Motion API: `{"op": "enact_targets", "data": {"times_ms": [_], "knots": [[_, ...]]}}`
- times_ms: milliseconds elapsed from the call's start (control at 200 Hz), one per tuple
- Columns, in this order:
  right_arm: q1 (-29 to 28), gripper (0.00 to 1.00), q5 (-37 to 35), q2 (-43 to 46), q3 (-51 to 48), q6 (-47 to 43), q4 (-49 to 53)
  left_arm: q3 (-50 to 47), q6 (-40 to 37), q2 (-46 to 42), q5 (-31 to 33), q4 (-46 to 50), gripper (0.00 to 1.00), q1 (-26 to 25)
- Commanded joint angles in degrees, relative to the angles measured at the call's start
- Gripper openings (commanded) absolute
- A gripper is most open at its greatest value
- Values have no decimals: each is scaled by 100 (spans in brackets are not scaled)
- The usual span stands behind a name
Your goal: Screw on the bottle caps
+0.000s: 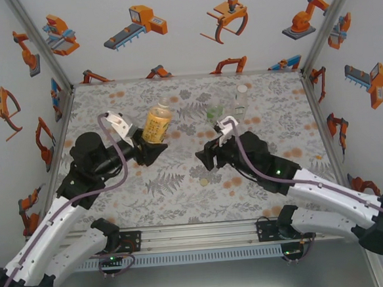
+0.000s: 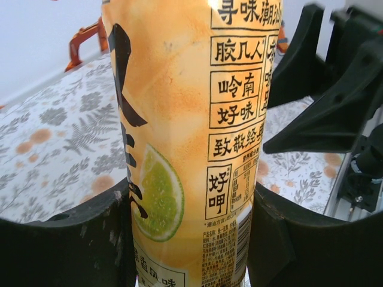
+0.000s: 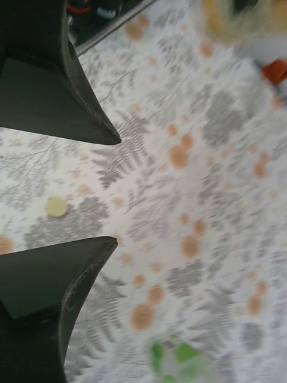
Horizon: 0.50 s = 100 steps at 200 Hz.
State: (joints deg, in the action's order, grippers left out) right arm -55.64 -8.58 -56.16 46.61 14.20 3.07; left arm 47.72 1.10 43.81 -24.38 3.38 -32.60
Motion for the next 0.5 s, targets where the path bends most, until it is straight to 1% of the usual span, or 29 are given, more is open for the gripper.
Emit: {"op": "enact_targets", "data": {"times_ms": [0,60,140,230,355,451,496], "knots": [[-26,56,-559,-481,494,419,1110,234,-177,-158,-373,510,0,320],[-22,56,-648,-833,666,605,1458,293,-475,-204,-532,757,0,425],[-25,55,-791,-1236,845,907,1828,296,-1059,-313,-638,1104,0,434],[-25,55,-729,-1598,1017,1240,2115,67,-1436,-557,-377,1132,0,430],[-24,54,-471,-2023,1024,1559,2097,-344,-1605,-920,10,962,0,431],[-9,51,-544,-2369,1107,1929,2263,-507,-1562,-1082,134,913,0,431],[-11,50,-514,-2531,1151,1989,2332,-486,-1550,-1126,135,996,3,431]]}}
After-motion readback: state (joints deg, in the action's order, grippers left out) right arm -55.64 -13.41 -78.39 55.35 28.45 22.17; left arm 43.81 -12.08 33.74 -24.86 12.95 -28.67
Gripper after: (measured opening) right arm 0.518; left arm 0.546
